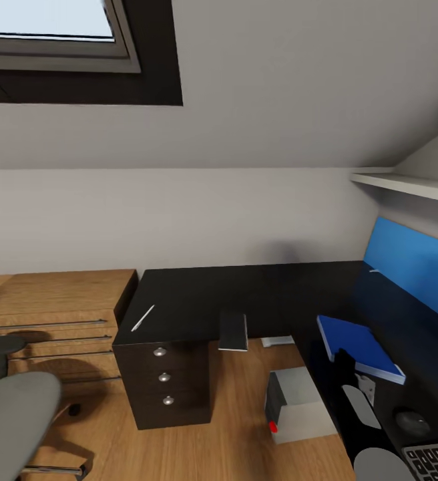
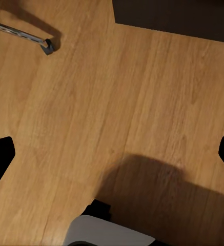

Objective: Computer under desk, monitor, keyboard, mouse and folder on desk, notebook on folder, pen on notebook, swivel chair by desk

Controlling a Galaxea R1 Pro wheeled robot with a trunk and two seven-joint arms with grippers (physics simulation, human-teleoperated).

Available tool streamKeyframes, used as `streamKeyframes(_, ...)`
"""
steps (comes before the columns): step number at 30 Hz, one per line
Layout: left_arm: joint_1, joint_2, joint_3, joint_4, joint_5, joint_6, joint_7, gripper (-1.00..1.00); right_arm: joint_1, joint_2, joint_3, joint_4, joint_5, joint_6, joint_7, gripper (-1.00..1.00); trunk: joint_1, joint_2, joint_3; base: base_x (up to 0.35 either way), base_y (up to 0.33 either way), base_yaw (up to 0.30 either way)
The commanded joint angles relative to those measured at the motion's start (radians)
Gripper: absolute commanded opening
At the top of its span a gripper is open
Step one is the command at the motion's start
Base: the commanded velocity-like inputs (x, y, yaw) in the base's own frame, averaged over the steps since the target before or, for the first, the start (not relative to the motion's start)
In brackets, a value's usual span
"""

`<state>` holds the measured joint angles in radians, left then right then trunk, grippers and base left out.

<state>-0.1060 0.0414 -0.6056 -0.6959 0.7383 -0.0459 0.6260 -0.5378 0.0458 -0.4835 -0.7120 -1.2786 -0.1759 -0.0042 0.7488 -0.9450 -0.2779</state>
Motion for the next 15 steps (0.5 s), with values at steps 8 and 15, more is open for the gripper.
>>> streamKeyframes(8, -0.001, 0.002, -0.008, -0.001, 0.01, -0.004, 0.008, 1.0, -0.001, -0.005, -0.002, 0.009, -0.011, -0.002, -0.002, -1.0, 0.0, -0.001, -0.001, 0.0, -0.008, 0.0)
streamKeyframes(15, -0.001, 0.002, -0.008, -0.001, 0.01, -0.004, 0.008, 1.0, -0.002, -0.016, -0.003, 0.032, -0.01, -0.002, -0.002, -1.0, 0.0, -0.001, -0.001, 0.0, 0.0, 0.0)
